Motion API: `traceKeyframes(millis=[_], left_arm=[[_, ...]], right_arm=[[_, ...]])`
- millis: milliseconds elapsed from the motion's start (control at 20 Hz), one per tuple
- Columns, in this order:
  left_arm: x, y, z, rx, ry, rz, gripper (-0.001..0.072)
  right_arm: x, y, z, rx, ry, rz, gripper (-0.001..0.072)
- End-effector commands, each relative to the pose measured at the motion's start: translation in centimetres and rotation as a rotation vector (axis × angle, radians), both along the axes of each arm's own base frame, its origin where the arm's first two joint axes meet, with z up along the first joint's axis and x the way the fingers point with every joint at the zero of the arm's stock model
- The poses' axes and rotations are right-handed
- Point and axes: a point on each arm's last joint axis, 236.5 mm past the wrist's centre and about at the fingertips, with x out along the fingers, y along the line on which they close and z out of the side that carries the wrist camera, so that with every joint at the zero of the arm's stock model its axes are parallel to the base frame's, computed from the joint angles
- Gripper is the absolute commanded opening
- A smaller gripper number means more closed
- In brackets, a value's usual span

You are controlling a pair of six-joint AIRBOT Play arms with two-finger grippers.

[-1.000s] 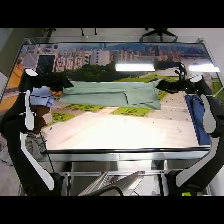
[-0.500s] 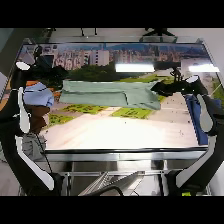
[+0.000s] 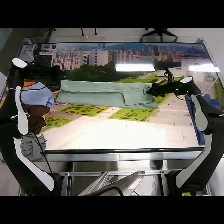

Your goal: Fold the shirts.

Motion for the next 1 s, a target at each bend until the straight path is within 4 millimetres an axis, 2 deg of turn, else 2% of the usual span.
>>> traceKeyframes(millis=[0, 100, 200, 350, 450, 500, 600, 700, 800, 850, 950], left_arm=[[-3.7, -6.0, -1.0, -0.015, 0.109, -0.159, 0.0015], [-5.1, -10.9, -2.1, -0.02, 0.141, -0.219, 0.0014], [-5.3, -16.0, -3.0, -0.012, 0.101, -0.25, 0.0015], [-5.5, -23.3, -4.5, -0.003, 0.026, -0.289, 0.0014], [-6.1, -27.1, -6.0, -0.011, 0.031, -0.335, 0.0014], [-6.0, -28.4, -6.7, -0.016, 0.039, -0.341, 0.0015], [-6.0, -29.9, -8.3, -0.027, 0.065, -0.338, 0.0015], [-6.7, -29.8, -10.3, -0.025, 0.114, -0.329, 0.0014], [-7.9, -29.9, -11.3, -0.063, 0.169, -0.333, 0.0015], [-8.1, -29.8, -11.1, -0.086, 0.184, -0.336, 0.0015], [-7.7, -29.7, -9.1, -0.147, 0.188, -0.338, 0.0015]], right_arm=[[0.2, 1.0, 4.8, 0.044, -0.058, 0.048, 0.0018], [0.0, 1.4, 9.9, 0.055, -0.113, 0.083, 0.0018], [-1.0, 2.3, 14.4, 0.065, -0.144, 0.129, 0.0018], [-2.6, 4.4, 18.9, 0.082, -0.176, 0.17, 0.0018], [-3.7, 6.4, 21.8, 0.128, -0.214, 0.207, 0.0018], [-4.2, 7.2, 22.6, 0.139, -0.223, 0.218, 0.0018], [-4.7, 8.4, 23.4, 0.15, -0.226, 0.234, 0.0019], [-5.1, 9.5, 23.5, 0.159, -0.225, 0.254, 0.0018], [-4.8, 10.1, 23.6, 0.159, -0.238, 0.249, 0.0019], [-4.5, 10.4, 23.7, 0.158, -0.247, 0.241, 0.0019], [-4.2, 10.5, 23.8, 0.158, -0.256, 0.23, 0.0019]])
